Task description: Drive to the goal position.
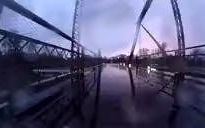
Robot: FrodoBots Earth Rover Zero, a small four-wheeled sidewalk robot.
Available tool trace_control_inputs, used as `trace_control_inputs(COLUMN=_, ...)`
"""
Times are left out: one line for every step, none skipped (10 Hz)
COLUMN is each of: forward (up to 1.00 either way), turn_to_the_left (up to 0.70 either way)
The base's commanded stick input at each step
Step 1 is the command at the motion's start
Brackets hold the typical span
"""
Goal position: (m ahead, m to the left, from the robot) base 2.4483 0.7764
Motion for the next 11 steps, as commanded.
trace_control_inputs(forward=0.7, turn_to_the_left=0.0)
trace_control_inputs(forward=0.7, turn_to_the_left=0.0)
trace_control_inputs(forward=0.7, turn_to_the_left=0.0)
trace_control_inputs(forward=0.7, turn_to_the_left=0.0)
trace_control_inputs(forward=0.7, turn_to_the_left=0.0)
trace_control_inputs(forward=0.7, turn_to_the_left=0.0)
trace_control_inputs(forward=0.7, turn_to_the_left=0.0)
trace_control_inputs(forward=0.7, turn_to_the_left=0.0)
trace_control_inputs(forward=0.7, turn_to_the_left=0.0)
trace_control_inputs(forward=0.7, turn_to_the_left=0.0)
trace_control_inputs(forward=0.7, turn_to_the_left=0.0)
